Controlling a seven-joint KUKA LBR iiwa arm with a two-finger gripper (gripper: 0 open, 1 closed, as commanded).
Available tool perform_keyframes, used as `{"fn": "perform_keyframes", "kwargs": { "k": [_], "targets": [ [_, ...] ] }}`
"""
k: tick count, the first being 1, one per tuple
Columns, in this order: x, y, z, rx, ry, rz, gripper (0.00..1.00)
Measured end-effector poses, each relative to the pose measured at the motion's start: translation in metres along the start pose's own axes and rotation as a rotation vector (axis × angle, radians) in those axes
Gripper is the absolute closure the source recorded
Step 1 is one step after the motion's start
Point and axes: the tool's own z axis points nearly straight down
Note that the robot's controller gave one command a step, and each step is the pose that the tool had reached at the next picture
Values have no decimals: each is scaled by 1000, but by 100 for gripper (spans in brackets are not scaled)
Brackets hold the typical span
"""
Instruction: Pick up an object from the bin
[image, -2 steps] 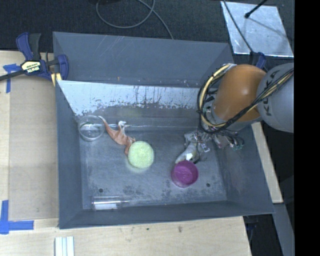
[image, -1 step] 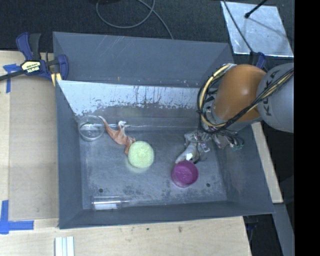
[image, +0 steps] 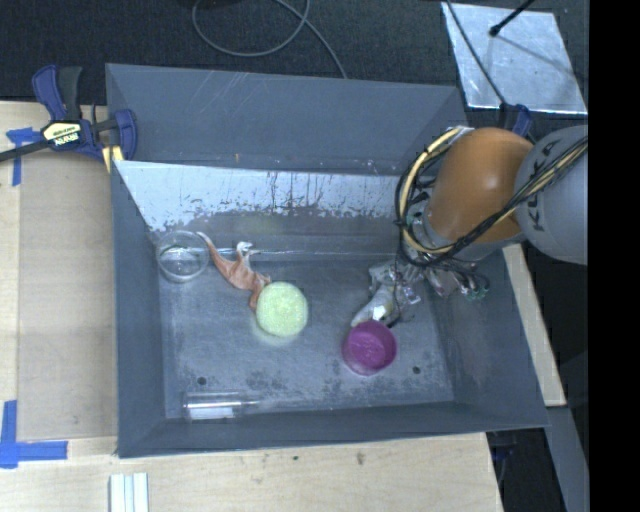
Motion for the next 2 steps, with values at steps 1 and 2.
{"fn": "perform_keyframes", "kwargs": {
  "k": [1, 2],
  "targets": [
    [0, 0, -9, -1, 2, 0, 100],
    [-1, 0, -19, 1, -1, 0, 100]
  ]
}}
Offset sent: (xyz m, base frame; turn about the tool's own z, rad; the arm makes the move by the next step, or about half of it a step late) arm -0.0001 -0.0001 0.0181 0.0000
